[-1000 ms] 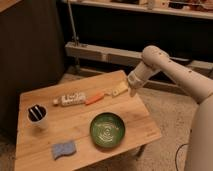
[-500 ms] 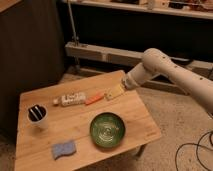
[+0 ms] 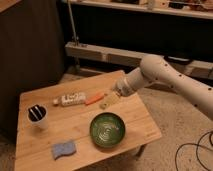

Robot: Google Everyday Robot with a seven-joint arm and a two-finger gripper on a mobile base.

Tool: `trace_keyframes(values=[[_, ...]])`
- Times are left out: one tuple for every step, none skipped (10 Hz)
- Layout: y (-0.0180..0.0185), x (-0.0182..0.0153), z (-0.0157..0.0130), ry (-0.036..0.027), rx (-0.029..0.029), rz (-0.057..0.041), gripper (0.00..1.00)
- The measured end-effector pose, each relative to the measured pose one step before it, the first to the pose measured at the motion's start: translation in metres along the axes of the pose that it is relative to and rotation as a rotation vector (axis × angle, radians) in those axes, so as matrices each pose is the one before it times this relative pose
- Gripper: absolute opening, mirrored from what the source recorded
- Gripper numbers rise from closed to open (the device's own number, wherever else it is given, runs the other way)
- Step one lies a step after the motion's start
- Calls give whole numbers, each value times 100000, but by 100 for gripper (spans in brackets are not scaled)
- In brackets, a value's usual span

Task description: Place the white sponge in the ceramic bowl

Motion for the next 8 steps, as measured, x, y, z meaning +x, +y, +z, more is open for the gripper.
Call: trace_keyframes(values=[[517,-983,683,-967,-3106,-8574,80],[486,-1022,1078,-133,-3979,-7034,80],[741,-1810,1916,-362,-6001,-9023,80],[791,-1858,2334,24,-5878,-7823,80],[966,-1631,2461,602,-5053,-6943,80],[1268,-1336,2404,1415,-5109,-6955,80],[1439,-963,2723,2338,-6615,-7528,80],[811,-295,2176,1974,-5084,-5439,80]])
